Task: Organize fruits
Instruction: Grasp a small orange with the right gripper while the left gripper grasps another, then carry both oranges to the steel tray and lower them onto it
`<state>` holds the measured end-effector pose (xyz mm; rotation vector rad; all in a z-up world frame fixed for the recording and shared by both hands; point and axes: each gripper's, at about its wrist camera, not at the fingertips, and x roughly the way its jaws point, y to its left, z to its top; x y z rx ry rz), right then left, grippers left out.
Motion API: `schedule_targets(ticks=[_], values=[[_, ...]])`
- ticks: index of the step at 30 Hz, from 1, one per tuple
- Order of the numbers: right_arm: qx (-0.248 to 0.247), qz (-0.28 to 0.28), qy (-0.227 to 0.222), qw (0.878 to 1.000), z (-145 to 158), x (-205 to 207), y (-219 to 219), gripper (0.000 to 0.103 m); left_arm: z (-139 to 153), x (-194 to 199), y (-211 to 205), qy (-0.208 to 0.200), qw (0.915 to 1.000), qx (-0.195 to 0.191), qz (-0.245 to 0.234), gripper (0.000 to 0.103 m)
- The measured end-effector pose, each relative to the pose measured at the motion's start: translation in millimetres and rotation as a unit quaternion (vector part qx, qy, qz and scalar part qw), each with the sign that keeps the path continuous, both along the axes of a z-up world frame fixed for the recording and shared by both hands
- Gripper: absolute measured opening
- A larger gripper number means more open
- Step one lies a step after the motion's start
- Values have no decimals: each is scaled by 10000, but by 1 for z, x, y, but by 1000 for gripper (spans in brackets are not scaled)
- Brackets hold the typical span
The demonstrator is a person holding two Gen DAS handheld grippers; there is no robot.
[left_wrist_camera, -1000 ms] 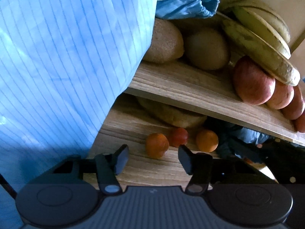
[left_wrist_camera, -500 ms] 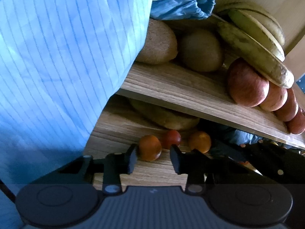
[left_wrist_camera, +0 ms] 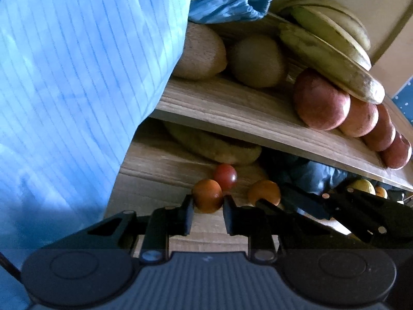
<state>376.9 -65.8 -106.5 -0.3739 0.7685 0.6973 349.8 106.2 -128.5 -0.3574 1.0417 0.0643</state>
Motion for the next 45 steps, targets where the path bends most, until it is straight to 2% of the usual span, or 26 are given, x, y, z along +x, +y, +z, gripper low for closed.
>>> schedule_targets(ticks=[13, 18, 24, 30, 45], values=[[67, -9, 36, 10000, 11, -32, -18, 25, 8, -34, -9, -43, 10000, 76, -43, 26], [88, -75, 95, 9999, 5, -32, -18, 36, 19, -44, -13, -73, 9998, 157, 68, 26], [70, -96, 45, 9999, 0, -27, -15, 36, 28, -55, -11, -107, 9994, 238, 207, 26], [30, -89, -16, 10000, -2, -25, -15, 32, 30, -71, -9, -79, 9990, 264, 351, 26], [217, 271, -88, 9994, 33, -93, -39, 32, 34, -115, -26, -156, 9985, 176, 499, 26]])
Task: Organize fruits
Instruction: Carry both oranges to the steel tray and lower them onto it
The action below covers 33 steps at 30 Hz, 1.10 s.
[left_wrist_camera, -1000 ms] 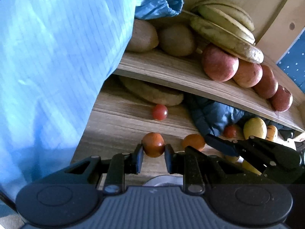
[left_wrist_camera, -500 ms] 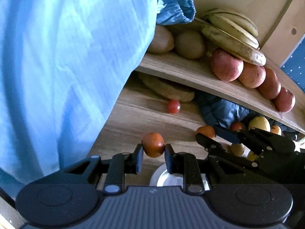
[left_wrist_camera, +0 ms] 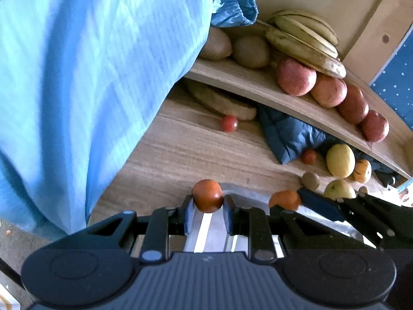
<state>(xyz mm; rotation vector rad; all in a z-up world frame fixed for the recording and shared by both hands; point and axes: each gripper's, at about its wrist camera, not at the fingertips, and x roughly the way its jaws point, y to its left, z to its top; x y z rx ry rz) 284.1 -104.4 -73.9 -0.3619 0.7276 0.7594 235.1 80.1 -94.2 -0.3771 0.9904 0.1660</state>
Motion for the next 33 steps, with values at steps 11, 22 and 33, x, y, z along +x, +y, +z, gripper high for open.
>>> schedule_targets(ticks=[11, 22, 33], values=[[72, 342, 147, 9993, 10, -65, -26, 32, -1, -50, -21, 67, 9999, 9, 139, 26], [100, 562, 337, 9978, 7, -109, -48, 32, -12, -88, -40, 199, 9996, -38, 220, 26], [102, 691, 526, 9962, 1, -128, -54, 32, -18, -106, -46, 310, 9992, -50, 255, 26]])
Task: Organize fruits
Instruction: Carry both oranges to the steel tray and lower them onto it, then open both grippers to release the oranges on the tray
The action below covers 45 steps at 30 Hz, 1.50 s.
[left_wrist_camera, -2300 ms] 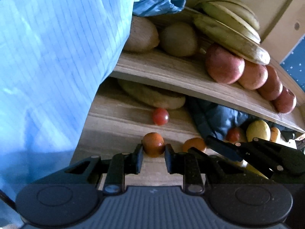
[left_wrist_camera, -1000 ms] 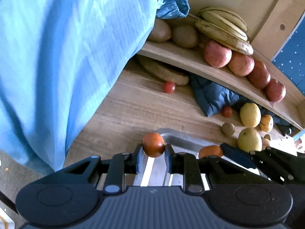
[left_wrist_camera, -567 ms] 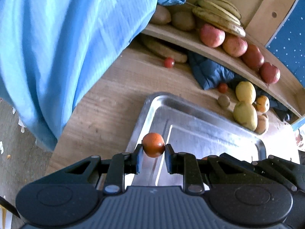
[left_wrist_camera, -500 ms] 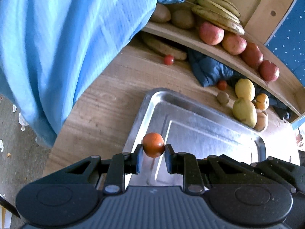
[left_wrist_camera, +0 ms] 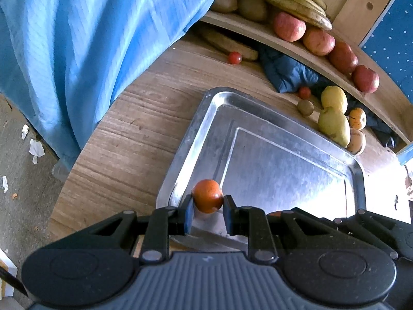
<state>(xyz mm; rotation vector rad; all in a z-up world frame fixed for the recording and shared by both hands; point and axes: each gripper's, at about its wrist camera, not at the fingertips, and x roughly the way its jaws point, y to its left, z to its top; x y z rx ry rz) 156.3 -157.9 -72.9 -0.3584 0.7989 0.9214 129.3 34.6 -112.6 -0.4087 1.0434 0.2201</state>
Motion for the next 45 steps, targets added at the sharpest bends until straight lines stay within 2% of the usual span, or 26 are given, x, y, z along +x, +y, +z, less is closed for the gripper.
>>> schedule_targets(ticks=[18, 27, 29, 33, 35, 40, 45], values=[[-27, -169, 223, 9996, -3, -5, -6, 32, -1, -9, -3, 64, 9998, 35, -173, 26], [-33, -247, 232, 9994, -1, -5, -7, 33, 5, -12, -6, -41, 9998, 41, -214, 51], [-19, -280, 236, 9993, -1, -5, -10, 33, 8, -13, -8, -57, 9997, 74, -231, 61], [-13, -377, 260, 9989, 1, -6, -17, 35, 10, -15, -9, -27, 9996, 130, -242, 69], [-9, -444, 285, 9986, 3, -6, -22, 39, 12, -16, -10, -20, 9995, 187, -259, 79], [25, -590, 328, 9977, 9, -8, -33, 55, 19, -21, -13, -15, 9986, 331, -419, 92], [4, -708, 357, 9969, 16, -11, -45, 79, 21, -28, -16, 220, 9961, 597, -612, 99]])
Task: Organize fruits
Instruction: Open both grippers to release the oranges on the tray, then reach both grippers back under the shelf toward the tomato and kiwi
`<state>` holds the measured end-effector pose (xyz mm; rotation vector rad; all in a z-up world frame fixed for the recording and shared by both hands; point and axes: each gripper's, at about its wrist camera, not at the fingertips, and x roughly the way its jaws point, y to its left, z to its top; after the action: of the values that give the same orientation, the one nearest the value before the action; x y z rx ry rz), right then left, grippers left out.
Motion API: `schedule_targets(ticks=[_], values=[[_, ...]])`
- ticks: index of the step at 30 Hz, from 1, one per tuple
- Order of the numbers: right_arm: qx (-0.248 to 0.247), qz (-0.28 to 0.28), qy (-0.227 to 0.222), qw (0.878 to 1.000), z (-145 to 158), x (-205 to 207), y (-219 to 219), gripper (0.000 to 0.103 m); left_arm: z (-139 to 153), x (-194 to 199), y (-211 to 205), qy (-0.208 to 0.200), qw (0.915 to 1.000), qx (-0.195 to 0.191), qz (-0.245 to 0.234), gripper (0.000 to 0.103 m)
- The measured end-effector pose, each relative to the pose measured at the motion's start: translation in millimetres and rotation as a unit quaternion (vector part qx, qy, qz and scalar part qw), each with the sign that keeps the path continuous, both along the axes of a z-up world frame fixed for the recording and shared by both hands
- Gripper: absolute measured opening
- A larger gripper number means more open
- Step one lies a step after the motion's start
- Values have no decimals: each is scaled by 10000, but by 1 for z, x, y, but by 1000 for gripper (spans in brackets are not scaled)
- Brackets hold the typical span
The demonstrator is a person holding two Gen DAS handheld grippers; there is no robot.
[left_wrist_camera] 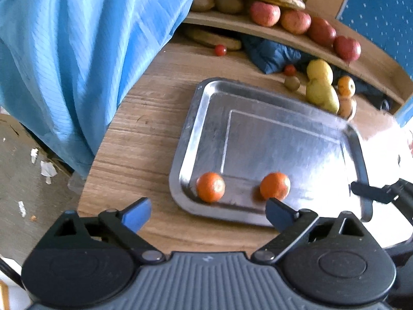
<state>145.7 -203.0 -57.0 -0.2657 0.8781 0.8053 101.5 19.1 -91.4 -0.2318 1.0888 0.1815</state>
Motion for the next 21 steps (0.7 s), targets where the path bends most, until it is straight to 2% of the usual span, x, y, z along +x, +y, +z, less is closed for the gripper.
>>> schedule_targets(ticks=[9, 14, 21], values=[[-391, -438, 76, 9982, 2, 3, -28, 98, -1, 0, -7, 422, 9984, 308, -197, 102], [-568, -767, 48, 9954, 1, 10, -44, 102, -3, 12, -10, 737, 9961, 367, -309, 102], [-649, -1144, 62, 9913, 0, 21, -55, 102, 5, 26, -14, 767, 9941, 568, -506, 102]])
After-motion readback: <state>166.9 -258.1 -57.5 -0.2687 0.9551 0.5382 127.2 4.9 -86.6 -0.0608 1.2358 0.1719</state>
